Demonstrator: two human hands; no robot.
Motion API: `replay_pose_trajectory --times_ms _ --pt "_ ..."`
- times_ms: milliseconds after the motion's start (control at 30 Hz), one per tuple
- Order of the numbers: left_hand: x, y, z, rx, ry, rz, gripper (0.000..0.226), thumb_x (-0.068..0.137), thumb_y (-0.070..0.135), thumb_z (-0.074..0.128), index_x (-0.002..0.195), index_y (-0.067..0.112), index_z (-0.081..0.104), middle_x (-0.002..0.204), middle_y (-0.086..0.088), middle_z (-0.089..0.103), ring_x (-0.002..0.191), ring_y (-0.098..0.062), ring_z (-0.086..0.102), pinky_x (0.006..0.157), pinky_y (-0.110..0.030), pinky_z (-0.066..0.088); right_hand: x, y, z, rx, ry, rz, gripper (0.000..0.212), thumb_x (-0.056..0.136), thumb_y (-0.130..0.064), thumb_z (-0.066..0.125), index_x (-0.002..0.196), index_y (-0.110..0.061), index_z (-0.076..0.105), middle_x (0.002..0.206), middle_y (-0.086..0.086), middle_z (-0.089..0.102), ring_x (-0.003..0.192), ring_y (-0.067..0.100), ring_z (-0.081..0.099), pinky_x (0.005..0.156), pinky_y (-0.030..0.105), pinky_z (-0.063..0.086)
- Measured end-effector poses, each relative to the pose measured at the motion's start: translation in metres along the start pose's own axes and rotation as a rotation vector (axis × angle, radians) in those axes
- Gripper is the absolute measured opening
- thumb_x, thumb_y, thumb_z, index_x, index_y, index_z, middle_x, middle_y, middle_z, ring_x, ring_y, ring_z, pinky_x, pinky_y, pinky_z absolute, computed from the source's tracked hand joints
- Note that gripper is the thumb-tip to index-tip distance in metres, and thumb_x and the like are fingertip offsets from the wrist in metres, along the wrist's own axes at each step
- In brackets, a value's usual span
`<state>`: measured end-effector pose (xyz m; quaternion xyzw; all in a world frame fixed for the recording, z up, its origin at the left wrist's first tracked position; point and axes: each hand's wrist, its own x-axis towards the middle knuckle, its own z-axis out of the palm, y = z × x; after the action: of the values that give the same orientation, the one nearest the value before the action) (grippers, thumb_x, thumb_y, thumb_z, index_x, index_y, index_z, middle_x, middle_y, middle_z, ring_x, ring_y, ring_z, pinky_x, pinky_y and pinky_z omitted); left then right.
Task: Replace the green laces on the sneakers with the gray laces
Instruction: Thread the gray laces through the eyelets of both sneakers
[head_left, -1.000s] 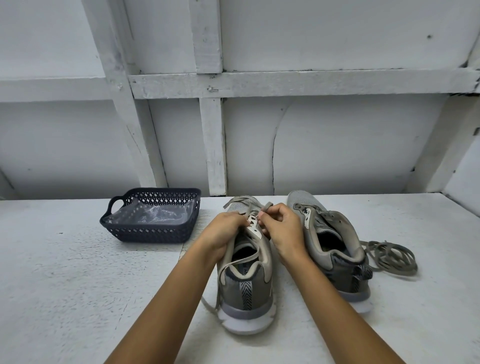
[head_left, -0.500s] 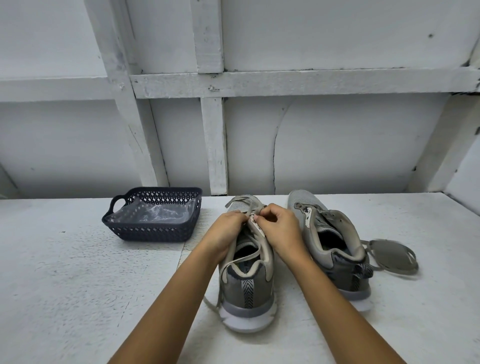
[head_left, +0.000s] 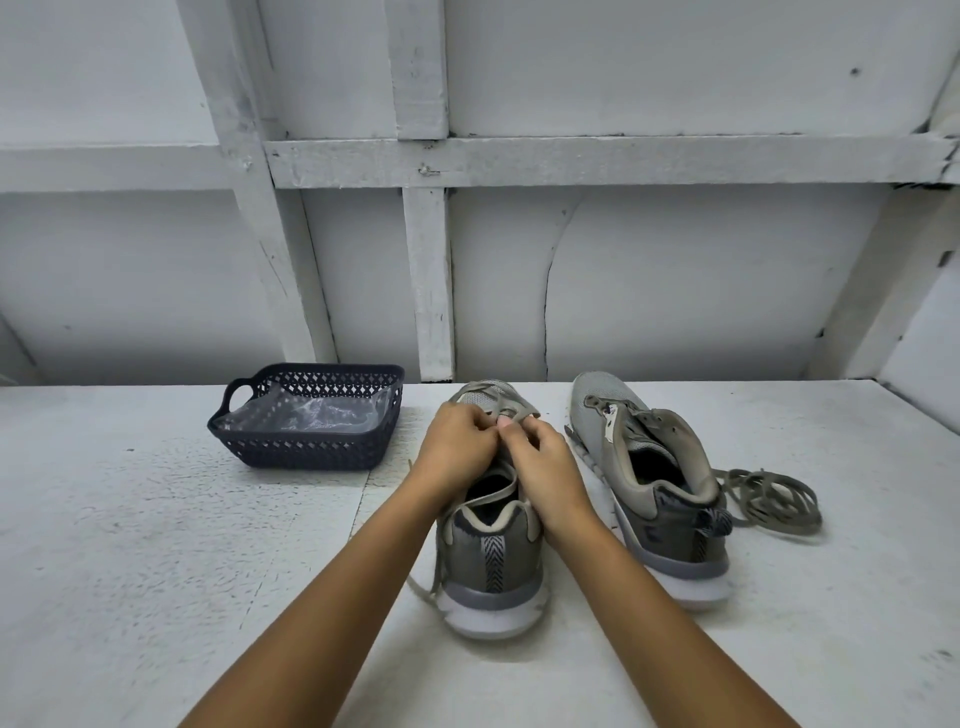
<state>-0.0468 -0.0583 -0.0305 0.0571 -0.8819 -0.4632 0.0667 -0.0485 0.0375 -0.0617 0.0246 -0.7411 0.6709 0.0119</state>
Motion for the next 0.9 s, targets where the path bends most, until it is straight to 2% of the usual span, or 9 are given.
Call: replay_pose_trajectory --times_ms 100,167,233,300,400,500,633,767,900 --pt "-0.005 0.005 -0.004 0.155 0.138 0.111 0.009 0.089 0.014 0.052 0.082 0.012 0.058 0.114 -0.008 0.051 0.107 -0.021 0.049 0.090 -0.027 0.037 -0.002 0.000 -0.002 0.049 0.037 -0.003 0.027 0.090 -0.032 0.054 0.092 -0.008 0.066 0.098 0.015 0.067 0.096 0.028 0.064 0.084 0.038 0.051" --pt "-0.008 0.008 -0.012 0.131 0.194 0.181 0.011 0.092 0.012 0.049 0.096 0.007 0.059 0.114 -0.005 0.050 0.108 -0.017 0.048 0.087 -0.018 0.032 -0.004 0.001 -0.003 0.031 0.040 -0.008 0.029 0.091 -0.036 0.052 0.097 -0.012 0.067 0.100 0.011 0.068 0.096 0.023 0.064 0.088 0.038 0.051" --pt "-0.010 0.013 -0.026 -0.153 0.213 0.105 0.015 0.094 0.009 0.046 0.098 0.005 0.059 0.103 -0.005 0.059 0.101 -0.019 0.057 0.084 -0.022 0.041 -0.006 0.000 -0.004 0.029 0.028 -0.008 0.030 0.093 -0.036 0.050 0.104 -0.014 0.067 0.101 0.006 0.069 0.097 0.017 0.064 0.092 0.037 0.050" --pt "-0.011 0.019 -0.044 -0.673 0.190 -0.019 0.019 0.095 0.002 0.038 0.084 0.003 0.054 0.078 -0.008 0.066 0.081 -0.023 0.067 0.074 -0.028 0.054 -0.008 -0.001 -0.006 0.050 0.026 -0.008 0.030 0.094 -0.033 0.050 0.107 -0.012 0.066 0.100 0.003 0.070 0.097 0.015 0.064 0.093 0.036 0.050" --pt "-0.010 0.015 -0.074 -1.068 0.284 -0.124 0.022 0.096 0.004 0.030 0.079 0.009 0.043 0.062 -0.003 0.049 0.050 -0.014 0.053 0.053 -0.028 0.054 -0.011 -0.002 -0.006 0.094 0.054 -0.008 0.036 0.094 -0.034 0.053 0.120 -0.010 0.059 0.113 0.000 0.065 0.106 0.014 0.060 0.098 0.033 0.045" --pt "-0.008 0.007 -0.094 -0.536 0.435 -0.038 0.015 0.098 0.009 0.030 0.101 0.007 0.045 0.073 -0.002 0.044 0.055 -0.011 0.040 0.047 -0.026 0.039 -0.014 -0.003 -0.008 0.123 0.095 -0.004 0.044 0.094 -0.035 0.054 0.130 -0.013 0.047 0.114 -0.003 0.055 0.107 0.010 0.052 0.090 0.022 0.038" --pt "-0.007 0.009 -0.091 0.295 0.394 0.151 0.022 0.098 0.020 0.038 0.114 0.009 0.048 0.094 -0.005 0.055 0.076 -0.020 0.053 0.069 -0.033 0.043 -0.015 -0.001 -0.007 0.137 0.124 -0.030 0.038 0.092 -0.034 0.057 0.121 -0.010 0.052 0.111 0.001 0.060 0.103 0.011 0.056 0.079 0.015 0.040" --pt "-0.001 0.017 -0.058 0.643 0.045 0.250 0.032 0.094 0.031 0.045 0.121 0.018 0.059 0.126 -0.010 0.048 0.114 -0.028 0.049 0.100 -0.042 0.041 -0.017 0.001 -0.007 0.150 0.090 -0.041 0.022 0.094 -0.019 0.055 0.114 -0.011 0.054 0.110 0.001 0.059 0.101 0.009 0.054 0.072 0.005 0.042" --pt "0.005 0.023 -0.025 0.823 -0.113 0.266 0.030 0.091 0.030 0.049 0.110 0.015 0.065 0.122 -0.010 0.050 0.117 -0.031 0.046 0.095 -0.043 0.041 -0.017 0.004 -0.008 0.171 0.085 -0.042 0.023 0.094 -0.016 0.054 0.116 -0.009 0.056 0.111 0.004 0.061 0.098 0.009 0.057 0.075 0.011 0.043"
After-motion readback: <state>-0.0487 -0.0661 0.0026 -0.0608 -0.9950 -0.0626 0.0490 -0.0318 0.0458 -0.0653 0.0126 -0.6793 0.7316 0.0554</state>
